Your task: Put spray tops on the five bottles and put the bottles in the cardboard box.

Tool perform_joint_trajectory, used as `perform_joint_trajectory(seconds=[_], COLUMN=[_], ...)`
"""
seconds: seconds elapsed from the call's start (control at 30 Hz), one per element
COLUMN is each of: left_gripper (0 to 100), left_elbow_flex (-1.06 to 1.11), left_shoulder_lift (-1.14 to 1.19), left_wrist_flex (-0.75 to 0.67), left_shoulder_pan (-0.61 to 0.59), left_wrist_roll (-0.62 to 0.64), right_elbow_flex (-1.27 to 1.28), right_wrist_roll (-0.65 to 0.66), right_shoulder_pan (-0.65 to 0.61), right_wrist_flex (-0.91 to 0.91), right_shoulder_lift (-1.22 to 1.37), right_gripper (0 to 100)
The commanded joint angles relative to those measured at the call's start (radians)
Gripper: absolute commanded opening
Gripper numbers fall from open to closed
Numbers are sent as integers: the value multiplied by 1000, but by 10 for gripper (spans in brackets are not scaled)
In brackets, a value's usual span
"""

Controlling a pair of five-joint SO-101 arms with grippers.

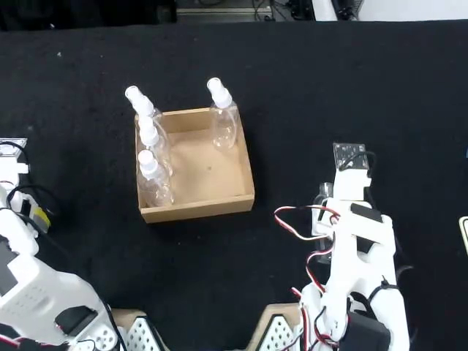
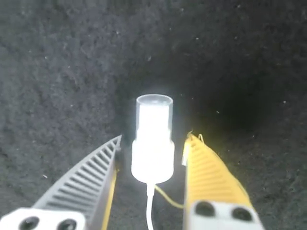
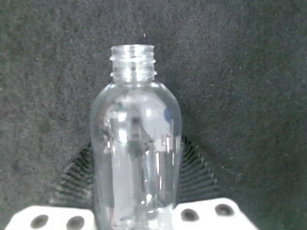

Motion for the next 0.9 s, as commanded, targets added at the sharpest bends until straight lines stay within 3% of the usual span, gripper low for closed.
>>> perform_joint_trajectory(seconds=[0.0, 0.2, 0.43, 0.63, 0.73, 0.87], left_gripper=[188, 27, 30, 30, 30, 30], left_elbow_flex=[21, 54, 58, 62, 36, -90], left_shoulder_lift=[-5, -5, -44, -249, -370, -522], left_wrist_flex=[0, 29, 29, 29, 35, 166], left_shoulder_pan=[8, 28, 28, 19, 39, 68], left_wrist_roll=[-35, -35, -6, 138, 276, 454], right_elbow_flex=[1, -53, -165, -94, -94, -91], right_wrist_roll=[0, -5, -6, -21, -107, -218], right_shoulder_pan=[-9, -6, 0, 3, -31, -146], right_wrist_flex=[-18, -2, 52, -23, -23, -52], right_shoulder_lift=[-50, -62, -173, -424, -542, -677], right_gripper=[10, 10, 10, 10, 10, 10])
